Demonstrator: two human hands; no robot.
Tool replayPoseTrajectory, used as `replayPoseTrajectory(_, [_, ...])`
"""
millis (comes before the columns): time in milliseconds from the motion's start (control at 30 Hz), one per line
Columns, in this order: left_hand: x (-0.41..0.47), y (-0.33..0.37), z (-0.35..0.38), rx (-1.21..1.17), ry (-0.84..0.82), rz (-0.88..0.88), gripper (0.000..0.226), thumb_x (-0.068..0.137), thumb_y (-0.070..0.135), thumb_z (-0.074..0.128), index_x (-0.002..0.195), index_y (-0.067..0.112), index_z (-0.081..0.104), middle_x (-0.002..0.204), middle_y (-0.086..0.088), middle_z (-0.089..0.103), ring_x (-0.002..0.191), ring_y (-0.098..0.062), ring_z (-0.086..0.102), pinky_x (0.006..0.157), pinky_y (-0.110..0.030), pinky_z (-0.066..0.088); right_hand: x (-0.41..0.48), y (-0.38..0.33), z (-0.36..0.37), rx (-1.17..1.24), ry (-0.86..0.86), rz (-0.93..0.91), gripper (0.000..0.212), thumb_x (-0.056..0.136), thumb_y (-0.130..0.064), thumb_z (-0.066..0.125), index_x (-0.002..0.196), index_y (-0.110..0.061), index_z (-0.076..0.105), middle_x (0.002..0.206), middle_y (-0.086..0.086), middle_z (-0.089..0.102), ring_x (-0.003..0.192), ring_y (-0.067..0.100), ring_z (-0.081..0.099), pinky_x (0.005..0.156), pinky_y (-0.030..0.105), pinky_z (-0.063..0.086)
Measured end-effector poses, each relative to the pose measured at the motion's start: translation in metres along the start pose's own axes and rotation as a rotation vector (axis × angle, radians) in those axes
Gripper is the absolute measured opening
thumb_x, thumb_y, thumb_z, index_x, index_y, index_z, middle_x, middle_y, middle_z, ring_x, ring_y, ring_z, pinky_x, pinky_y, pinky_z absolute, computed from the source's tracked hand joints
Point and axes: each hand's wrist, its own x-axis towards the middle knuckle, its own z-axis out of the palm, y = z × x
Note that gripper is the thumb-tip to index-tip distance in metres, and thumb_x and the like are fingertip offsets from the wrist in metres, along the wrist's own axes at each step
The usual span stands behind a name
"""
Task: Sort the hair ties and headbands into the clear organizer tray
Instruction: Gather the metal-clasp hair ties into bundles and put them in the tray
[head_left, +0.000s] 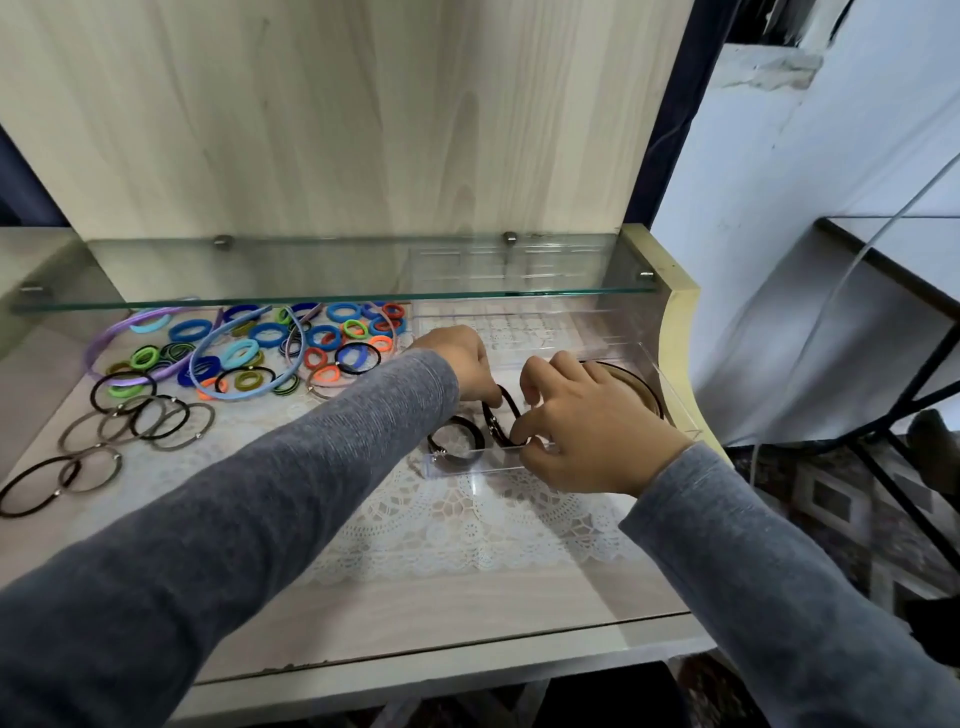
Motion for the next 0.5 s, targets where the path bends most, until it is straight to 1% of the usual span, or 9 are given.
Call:
replayPoseTrajectory(133, [-0.0004, 0.0014, 0.0040, -0.026, -0.005, 0.004, 0.023, 0.071, 0.031, 0.083, 0.081, 0.015, 0.070, 0.084, -0.001, 0.069, 0.083, -0.018, 0.064, 0.060, -0.027, 0.045, 0.0011, -0.0001, 0.0002, -0.008, -0.016, -0.010, 0.044, 0.080, -0.045, 0.032, 0.091, -0.033, 0.073, 0.099, -0.003, 0.047, 0.094, 0.019, 0.040, 0.080, 0.034, 0.038])
replayPoseTrajectory(300, [-0.0017, 0.0009, 0.0048, -0.041, -0.011, 0.007, 0.024, 0.067, 0.031, 0.087, 0.074, 0.013, 0.071, 0.077, -0.002, 0.069, 0.078, -0.018, 0.065, 0.057, -0.026, 0.044, 0.0016, 0.0007, -0.0013, 0.008, -0.032, -0.008, 0.042, 0.080, -0.044, 0.033, 0.091, -0.033, 0.073, 0.099, -0.003, 0.047, 0.093, 0.018, 0.038, 0.081, 0.034, 0.036])
replayPoseTrajectory(433, [-0.0023, 0.0002, 0.0044, -0.043, -0.026, 0.004, 0.025, 0.065, 0.029, 0.087, 0.077, 0.012, 0.074, 0.079, -0.003, 0.071, 0.080, -0.019, 0.066, 0.060, -0.027, 0.047, 0.0024, 0.0004, -0.0046, 0.021, -0.046, -0.006, 0.045, 0.078, -0.042, 0.032, 0.094, -0.035, 0.073, 0.100, -0.003, 0.046, 0.094, 0.018, 0.038, 0.085, 0.036, 0.038])
replayPoseTrajectory(500, [-0.0026, 0.0007, 0.0041, -0.044, -0.030, 0.001, 0.025, 0.065, 0.028, 0.086, 0.079, 0.012, 0.074, 0.081, -0.003, 0.071, 0.082, -0.019, 0.067, 0.063, -0.027, 0.050, 0.0030, 0.0001, -0.0059, 0.031, -0.068, -0.012, 0.040, 0.080, -0.040, 0.036, 0.099, -0.036, 0.071, 0.102, -0.003, 0.045, 0.096, 0.018, 0.037, 0.086, 0.034, 0.036])
